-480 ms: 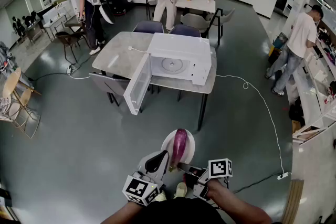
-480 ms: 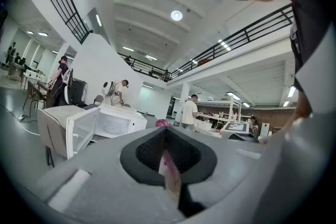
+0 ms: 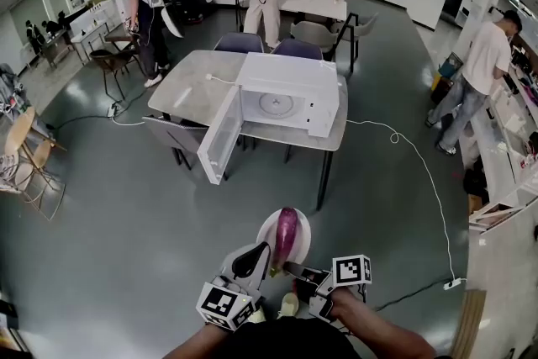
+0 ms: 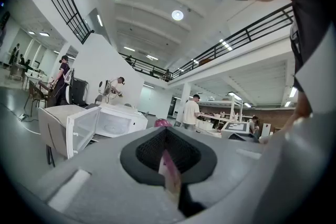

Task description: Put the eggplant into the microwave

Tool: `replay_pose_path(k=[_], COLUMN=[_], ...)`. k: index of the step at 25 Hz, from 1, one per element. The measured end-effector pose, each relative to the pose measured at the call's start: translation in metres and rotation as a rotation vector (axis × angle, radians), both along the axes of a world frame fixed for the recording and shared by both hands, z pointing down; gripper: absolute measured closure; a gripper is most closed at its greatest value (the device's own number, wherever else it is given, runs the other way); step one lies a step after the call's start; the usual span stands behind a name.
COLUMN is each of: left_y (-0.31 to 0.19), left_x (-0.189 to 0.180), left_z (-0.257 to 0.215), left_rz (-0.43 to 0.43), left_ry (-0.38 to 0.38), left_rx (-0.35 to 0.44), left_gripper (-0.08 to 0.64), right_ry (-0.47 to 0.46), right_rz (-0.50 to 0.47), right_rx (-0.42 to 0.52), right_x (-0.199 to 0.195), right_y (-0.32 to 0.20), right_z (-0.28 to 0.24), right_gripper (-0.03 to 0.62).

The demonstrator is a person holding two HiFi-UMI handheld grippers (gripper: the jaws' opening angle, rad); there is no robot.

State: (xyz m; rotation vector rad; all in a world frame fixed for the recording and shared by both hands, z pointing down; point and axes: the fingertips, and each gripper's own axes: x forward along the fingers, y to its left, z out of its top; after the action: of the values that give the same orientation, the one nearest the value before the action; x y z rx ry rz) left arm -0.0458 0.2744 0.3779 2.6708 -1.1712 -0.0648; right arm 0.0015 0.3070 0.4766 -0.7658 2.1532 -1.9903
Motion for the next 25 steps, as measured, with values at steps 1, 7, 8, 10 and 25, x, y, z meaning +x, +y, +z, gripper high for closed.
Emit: replay_pose_path(k=[1,7,8,10,25], left_y=[-0.001,0.000,0.000,-0.001,-0.023], left_x=[0.000,0.000,0.000,0.000,0.015], left_z=[0.000,-0.002,-0.002,-0.001,-0.001], left_rz=[-0.002,-0.001,-0.003,-0.008,-0.037], left_ry=[0.004,0.007,0.007,0.000,-0.030], left_rx=[-0.002,0.000,0.000,-0.001,0.008], left_gripper=[0.551,0.551,0.551,0.551,0.551], right_ry=[0.000,-0.008,-0.012,-0.019,-0.032], right_rz=[-0.004,-0.003,0.001,0.007,-0.021], right_rx=[0.002,0.004,0.001,-0.008,0.001], right_x=[-0.001,-0.003,-0.002,-0.001,0.015], right_y=[0.000,0.001,0.000,-0.001,-0.018], right_z=[0.000,-0.004,-0.004,-0.003,0.000], right_gripper=[0.569,0.569,0.569,0.569,0.569])
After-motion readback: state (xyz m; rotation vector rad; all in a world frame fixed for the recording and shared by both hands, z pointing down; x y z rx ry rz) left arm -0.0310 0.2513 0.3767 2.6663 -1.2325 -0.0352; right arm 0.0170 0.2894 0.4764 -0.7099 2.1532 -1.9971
